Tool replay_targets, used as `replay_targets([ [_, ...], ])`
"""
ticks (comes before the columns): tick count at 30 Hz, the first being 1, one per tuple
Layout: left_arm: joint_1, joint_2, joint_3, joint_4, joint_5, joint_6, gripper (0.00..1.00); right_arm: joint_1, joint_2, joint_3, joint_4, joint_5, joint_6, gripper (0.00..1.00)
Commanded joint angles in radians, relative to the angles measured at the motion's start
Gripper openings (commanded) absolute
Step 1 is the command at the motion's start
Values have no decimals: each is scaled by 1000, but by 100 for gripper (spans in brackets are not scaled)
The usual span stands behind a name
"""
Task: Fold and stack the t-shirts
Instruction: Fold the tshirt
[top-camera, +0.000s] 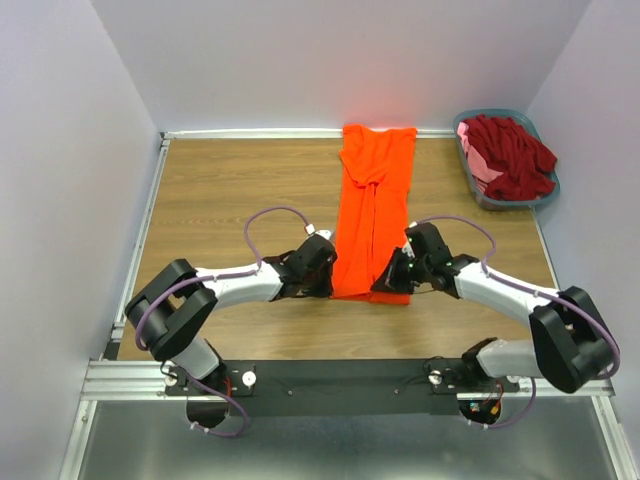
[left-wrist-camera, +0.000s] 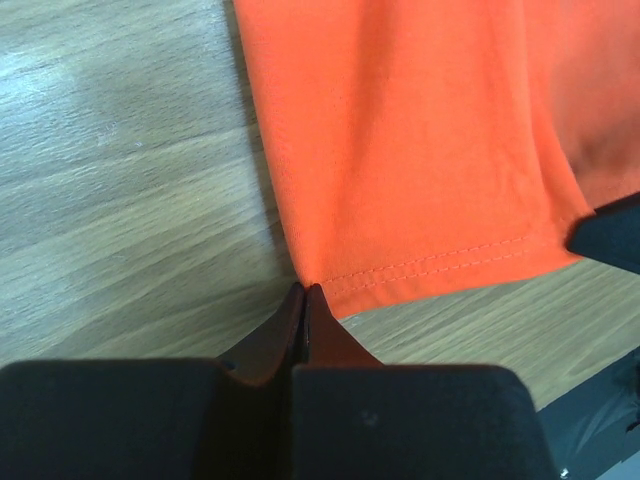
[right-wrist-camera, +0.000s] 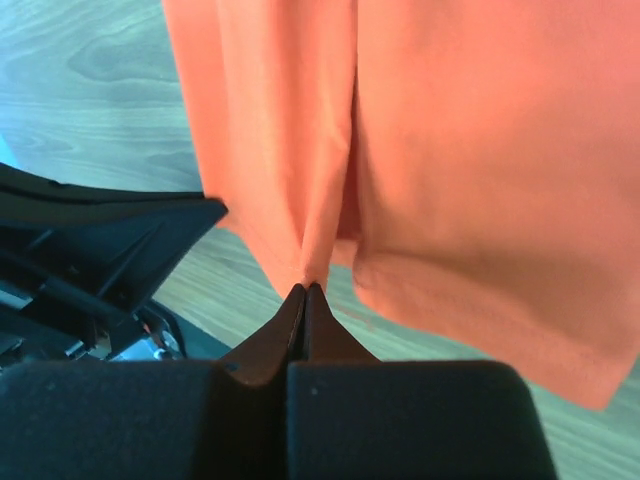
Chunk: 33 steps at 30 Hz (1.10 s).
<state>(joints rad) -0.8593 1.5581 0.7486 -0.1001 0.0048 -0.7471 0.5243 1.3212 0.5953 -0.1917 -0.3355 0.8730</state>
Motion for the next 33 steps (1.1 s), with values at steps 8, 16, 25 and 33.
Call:
replay_targets([
  [8,2,-10,-8,-44,9,-17,0,8,-105,-155,-61,73,116,4],
  [16,2,-7,8,-70,23,-6,0,8,-109,-28,-139,136,20,39],
  [25,-17,-107,-72,-89,50,-63,1,-53,79,270,-227,329,-219,44],
  [33,-96,-181,-175,-56,64,-173,4,-188,349,521,-213,329,-374,45],
])
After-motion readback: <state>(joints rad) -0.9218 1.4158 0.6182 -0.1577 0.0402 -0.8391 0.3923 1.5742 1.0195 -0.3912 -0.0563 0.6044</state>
